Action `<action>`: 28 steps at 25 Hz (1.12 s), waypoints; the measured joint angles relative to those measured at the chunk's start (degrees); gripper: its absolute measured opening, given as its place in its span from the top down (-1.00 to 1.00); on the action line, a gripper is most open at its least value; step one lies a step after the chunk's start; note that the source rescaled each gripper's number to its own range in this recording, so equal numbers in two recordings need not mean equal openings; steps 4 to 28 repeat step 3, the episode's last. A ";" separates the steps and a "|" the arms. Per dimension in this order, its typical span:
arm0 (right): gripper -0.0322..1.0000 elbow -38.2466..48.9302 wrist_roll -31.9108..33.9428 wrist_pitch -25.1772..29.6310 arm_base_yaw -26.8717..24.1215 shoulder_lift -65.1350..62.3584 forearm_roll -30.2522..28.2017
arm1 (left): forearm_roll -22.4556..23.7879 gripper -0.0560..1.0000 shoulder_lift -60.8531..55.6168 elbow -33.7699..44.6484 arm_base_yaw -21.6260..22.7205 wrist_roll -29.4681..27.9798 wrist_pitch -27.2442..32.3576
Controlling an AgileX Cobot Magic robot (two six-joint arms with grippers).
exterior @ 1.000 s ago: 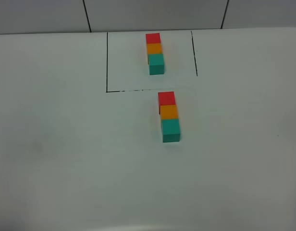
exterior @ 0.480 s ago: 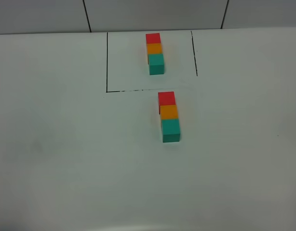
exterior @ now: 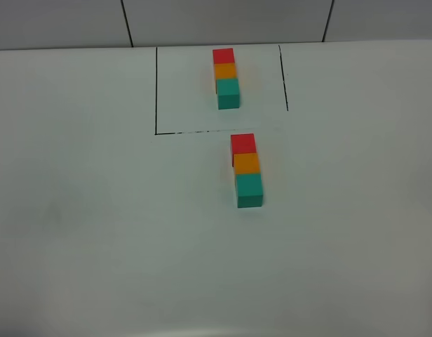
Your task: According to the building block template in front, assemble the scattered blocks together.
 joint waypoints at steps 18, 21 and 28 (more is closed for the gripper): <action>-0.49 0.00 0.00 0.00 0.00 0.00 0.00 | 0.00 0.21 0.00 0.00 0.00 0.00 0.00; -0.49 0.00 0.00 0.00 0.00 0.00 0.00 | 0.00 0.21 0.00 0.00 0.00 0.00 0.00; -0.49 0.00 0.00 0.00 0.00 0.00 0.00 | 0.00 0.21 0.00 0.00 0.00 0.00 0.00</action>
